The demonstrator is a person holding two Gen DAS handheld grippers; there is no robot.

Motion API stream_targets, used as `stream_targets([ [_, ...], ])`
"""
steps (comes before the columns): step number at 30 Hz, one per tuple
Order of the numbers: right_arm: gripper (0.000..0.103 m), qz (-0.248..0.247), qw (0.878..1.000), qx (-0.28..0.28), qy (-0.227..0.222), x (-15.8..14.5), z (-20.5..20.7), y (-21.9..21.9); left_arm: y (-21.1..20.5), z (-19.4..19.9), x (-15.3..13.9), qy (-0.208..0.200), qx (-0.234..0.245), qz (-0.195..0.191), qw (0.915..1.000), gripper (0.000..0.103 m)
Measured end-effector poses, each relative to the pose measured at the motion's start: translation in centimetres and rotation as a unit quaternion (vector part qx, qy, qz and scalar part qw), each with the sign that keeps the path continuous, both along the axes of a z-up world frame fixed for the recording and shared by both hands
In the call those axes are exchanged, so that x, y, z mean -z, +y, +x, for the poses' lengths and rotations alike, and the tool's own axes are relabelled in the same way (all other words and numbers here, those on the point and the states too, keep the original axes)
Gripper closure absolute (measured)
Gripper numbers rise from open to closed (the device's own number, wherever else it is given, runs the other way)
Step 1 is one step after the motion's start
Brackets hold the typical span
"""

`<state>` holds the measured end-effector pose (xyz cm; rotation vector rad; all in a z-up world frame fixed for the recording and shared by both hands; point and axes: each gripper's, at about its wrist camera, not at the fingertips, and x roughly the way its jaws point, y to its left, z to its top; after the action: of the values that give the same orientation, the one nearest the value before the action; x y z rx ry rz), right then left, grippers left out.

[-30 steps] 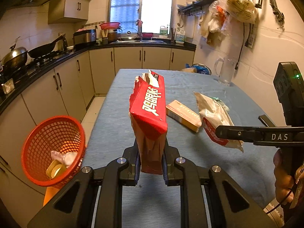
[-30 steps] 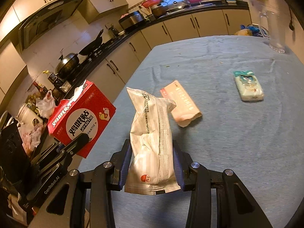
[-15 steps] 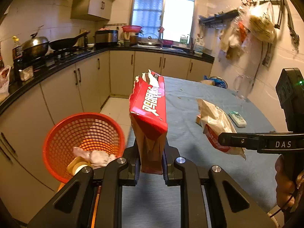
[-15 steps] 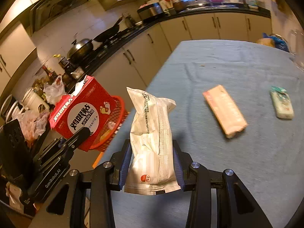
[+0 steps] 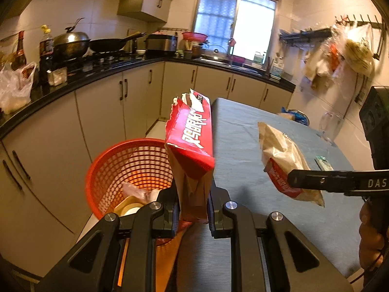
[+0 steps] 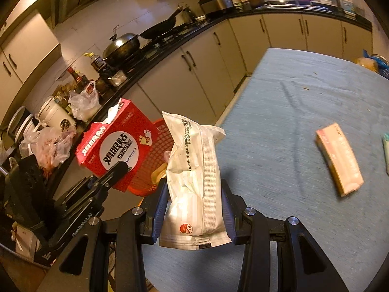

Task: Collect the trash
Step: 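Carry the red box and white packet over the orange basket, then open both tools to drop the red box and white packet into the basket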

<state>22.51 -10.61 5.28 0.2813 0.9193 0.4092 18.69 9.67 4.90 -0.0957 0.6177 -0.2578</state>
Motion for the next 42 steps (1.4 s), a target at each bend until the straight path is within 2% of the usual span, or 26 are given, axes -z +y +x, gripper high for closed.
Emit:
stream_targets([
  [13,0.059,0.020,0.999,-0.032,0.011,-0.4,3.7,4.7,5.7,2.2,2.1,0.031,-0.046,-0.029,0.9980,0.086],
  [20,0.058,0.040,0.998,-0.045,0.034,0.9,6.7,7.0,7.5,3.5,3.3,0.049,-0.060,-0.037,0.9963,0.086],
  [27,0.058,0.055,0.995,-0.049,0.066,3.2,9.4,8.9,7.9,4.2,4.5,0.058,-0.062,-0.039,0.9956,0.086],
  [33,0.057,0.046,0.994,-0.045,0.083,4.9,10.8,10.0,8.0,5.5,4.8,0.060,-0.066,-0.044,0.9950,0.086],
  [42,0.054,0.037,0.995,-0.034,0.089,6.0,11.9,9.9,7.0,5.9,4.8,0.058,-0.060,-0.039,0.9958,0.085],
])
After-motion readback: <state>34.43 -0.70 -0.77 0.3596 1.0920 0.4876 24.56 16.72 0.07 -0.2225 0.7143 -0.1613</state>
